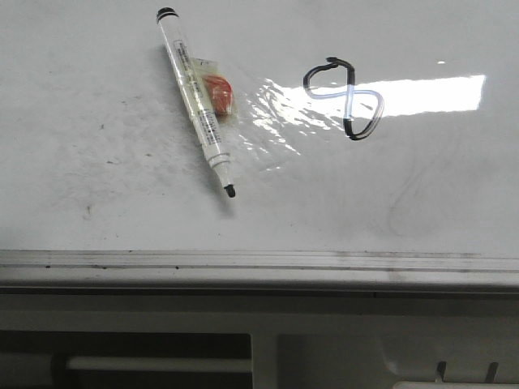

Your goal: Write number 8 on whiteboard

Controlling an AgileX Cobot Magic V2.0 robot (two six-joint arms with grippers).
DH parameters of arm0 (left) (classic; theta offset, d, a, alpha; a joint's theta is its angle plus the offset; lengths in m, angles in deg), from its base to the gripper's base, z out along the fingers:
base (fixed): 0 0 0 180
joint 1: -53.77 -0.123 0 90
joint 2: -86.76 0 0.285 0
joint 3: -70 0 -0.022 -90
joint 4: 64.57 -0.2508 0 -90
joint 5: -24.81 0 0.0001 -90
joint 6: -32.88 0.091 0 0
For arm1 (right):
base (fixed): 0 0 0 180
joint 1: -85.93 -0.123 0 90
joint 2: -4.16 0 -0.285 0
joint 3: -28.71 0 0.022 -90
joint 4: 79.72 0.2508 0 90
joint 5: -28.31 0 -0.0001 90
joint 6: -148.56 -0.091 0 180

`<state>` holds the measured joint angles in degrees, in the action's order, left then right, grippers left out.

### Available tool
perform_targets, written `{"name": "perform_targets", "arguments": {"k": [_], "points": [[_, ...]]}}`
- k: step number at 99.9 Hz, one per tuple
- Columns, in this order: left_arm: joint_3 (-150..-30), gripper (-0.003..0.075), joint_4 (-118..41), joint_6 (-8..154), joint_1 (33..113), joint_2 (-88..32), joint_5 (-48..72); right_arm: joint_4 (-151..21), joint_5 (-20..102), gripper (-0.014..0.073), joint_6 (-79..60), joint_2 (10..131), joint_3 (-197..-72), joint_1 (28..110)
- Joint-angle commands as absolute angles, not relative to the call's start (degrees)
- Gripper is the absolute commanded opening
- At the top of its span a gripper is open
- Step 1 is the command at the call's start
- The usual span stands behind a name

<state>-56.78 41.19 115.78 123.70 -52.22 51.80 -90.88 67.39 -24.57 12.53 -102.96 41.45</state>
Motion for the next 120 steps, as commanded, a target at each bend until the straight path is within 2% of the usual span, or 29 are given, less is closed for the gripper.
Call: {"name": "perform_targets", "arguments": {"k": [1,31,36,46,61,76,105,120], "points": [[-58.3,-0.0020,42.1,115.9,124.0,-52.2,50.8,-91.9,63.0,-0.0064,-24.8,13.4,-104.1,41.8],[-57.0,-0.0020,41.4,115.9,124.0,-52.5,51.1,-91.9,63.0,-0.0064,-24.8,13.4,-104.1,41.8],[-56.3,-0.0020,35.1,116.0,123.6,-53.3,51.6,-91.9,63.0,-0.0063,-24.8,13.4,-104.1,41.8],[-53.3,-0.0020,11.5,111.1,120.7,-55.6,48.9,-91.9,63.0,-0.0064,-24.8,13.4,-104.1,41.8],[-46.5,-0.0020,-17.0,85.6,110.2,-59.7,47.9,-91.9,63.0,-0.0063,-24.8,13.4,-104.1,41.8],[-40.3,-0.0020,-39.3,61.6,97.4,-65.5,40.3,-91.9,63.0,-0.0064,-24.8,13.4,-104.1,41.8],[-30.8,-0.0020,-59.6,32.9,81.1,-78.7,35.7,-91.9,63.0,-0.0064,-24.8,13.4,-104.1,41.8],[-30.9,-0.0020,-62.3,28.5,75.9,-82.8,23.1,-91.9,63.0,-0.0064,-24.8,13.4,-104.1,41.8]]}}
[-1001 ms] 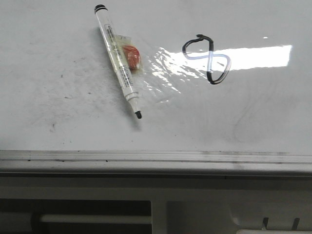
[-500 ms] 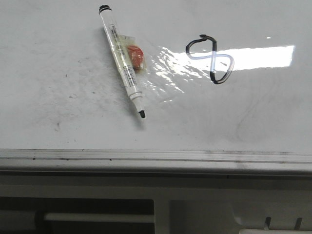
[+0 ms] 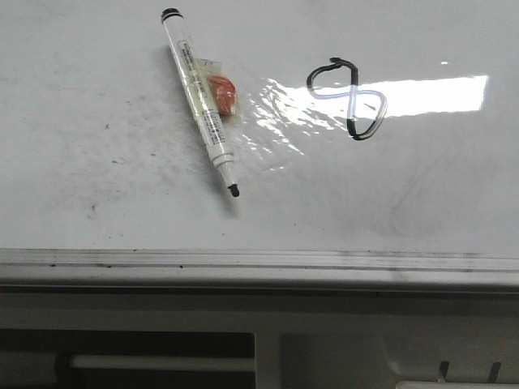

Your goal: Write number 8 on whiteboard

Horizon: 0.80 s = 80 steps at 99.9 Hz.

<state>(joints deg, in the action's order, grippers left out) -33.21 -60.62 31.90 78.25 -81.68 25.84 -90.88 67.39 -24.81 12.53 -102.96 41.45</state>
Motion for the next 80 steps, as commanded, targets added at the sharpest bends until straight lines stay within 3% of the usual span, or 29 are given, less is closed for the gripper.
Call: {"name": "perform_targets", "arguments": {"k": [1,16,17,20,80], "points": [[-30.9,-0.0020,-62.3,28.5,75.5,-83.1,22.4,-91.9,63.0,-0.0064,-24.8,13.4,-104.1,41.8],[-30.9,-0.0020,-62.6,28.5,72.6,-87.1,9.7,-91.9,63.0,-0.0063,-24.8,13.4,-104.1,41.8],[-30.9,-0.0020,-62.6,28.5,72.5,-87.4,9.2,-91.9,63.0,-0.0063,-24.8,13.4,-104.1,45.3],[-30.9,-0.0020,-62.6,28.5,72.2,-87.4,7.7,-91.9,63.0,-0.0064,-24.8,13.4,-104.1,45.3],[-30.9,-0.0020,-62.4,28.4,71.8,-87.2,8.1,-91.9,63.0,-0.0064,-24.8,13.4,-104.1,45.3]]}}
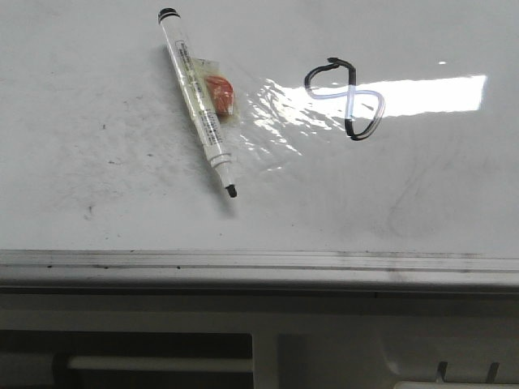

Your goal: Write number 8 on whiteboard

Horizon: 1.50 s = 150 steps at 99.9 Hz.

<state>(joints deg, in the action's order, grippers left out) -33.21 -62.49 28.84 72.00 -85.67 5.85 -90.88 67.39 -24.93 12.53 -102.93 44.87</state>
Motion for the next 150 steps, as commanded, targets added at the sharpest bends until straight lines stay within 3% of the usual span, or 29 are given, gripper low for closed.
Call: {"name": "perform_targets", "arguments": {"k": [1,46,60,79,90,116,150], "points": [[-30.9,-0.0020,-62.4,28.4,71.8,-87.2,8.1,-91.9,63.0,-0.0063,-24.8,13.4,-104.1,45.3],[-30.9,-0.0020,-62.4,28.4,71.8,-87.2,8.1,-92.9,64.5,-0.0063,-25.0,13.4,-102.6,47.4],[-30.9,-0.0020,-62.4,28.4,71.8,-87.2,8.1,-92.9,57.6,-0.0064,-29.9,13.4,-94.7,56.2],[-30.9,-0.0020,-62.4,28.4,71.8,-87.2,8.1,-85.1,35.6,-0.0064,-29.9,13.4,-78.7,72.7],[-30.9,-0.0020,-62.4,28.4,71.8,-87.2,8.1,-84.5,29.4,-0.0063,-29.9,13.4,-72.7,79.8],[-30.9,-0.0020,-62.4,28.4,71.8,-87.2,8.1,-84.5,44.5,-0.0063,-29.9,13.4,-72.8,84.8],[-30.9,-0.0020,-62.4,28.4,71.8,-87.2,8.1,-84.7,44.3,-0.0064,-29.9,13.3,-72.7,84.8]]}}
